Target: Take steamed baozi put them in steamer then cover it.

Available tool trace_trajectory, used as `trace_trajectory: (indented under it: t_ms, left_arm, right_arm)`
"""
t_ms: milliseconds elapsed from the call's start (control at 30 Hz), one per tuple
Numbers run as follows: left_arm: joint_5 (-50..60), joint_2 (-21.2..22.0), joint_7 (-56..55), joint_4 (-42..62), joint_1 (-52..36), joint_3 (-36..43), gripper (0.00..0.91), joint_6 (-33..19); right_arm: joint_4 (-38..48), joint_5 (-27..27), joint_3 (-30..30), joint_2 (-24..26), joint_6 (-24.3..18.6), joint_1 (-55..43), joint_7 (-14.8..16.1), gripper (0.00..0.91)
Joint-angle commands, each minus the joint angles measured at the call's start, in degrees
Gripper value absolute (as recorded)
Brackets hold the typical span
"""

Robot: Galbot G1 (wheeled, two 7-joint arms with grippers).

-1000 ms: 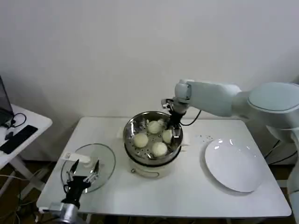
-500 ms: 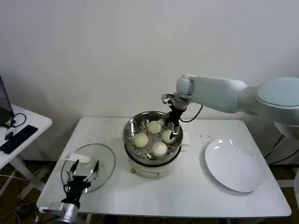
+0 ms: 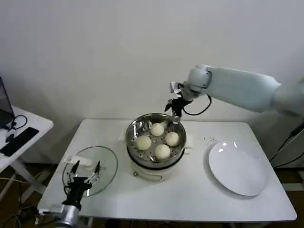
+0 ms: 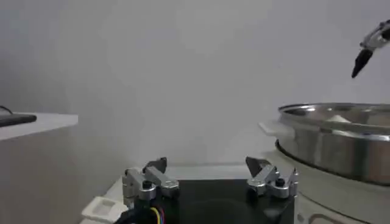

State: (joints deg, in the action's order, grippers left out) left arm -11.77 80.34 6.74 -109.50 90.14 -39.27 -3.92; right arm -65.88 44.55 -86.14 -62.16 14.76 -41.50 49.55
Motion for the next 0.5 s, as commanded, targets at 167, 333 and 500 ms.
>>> trace_trajectory:
  t_ms: [167,333,500]
  left_arm:
    - [0.74,0.44,-0.57,-0.48,-0.18,-0.05,0.907,0.65]
    - [1.20,0.62,-0.79,-0.70,-0.05,-0.05,0.907,0.63]
    - [1.33,0.83,-0.90,-1.21,0.00,0.03,0.907,0.61]
  right_arm:
    - [-23.36,-2.16,16.91,26.37,1.23,10.20,-16.99,0.907]
    - [-27.38,-6.69,32.12,37.33,-0.35,25.16,-19.17,0.907]
    - [-28.96,-10.45,60.57,44.33,-4.16,56.57,-21.63,0.907]
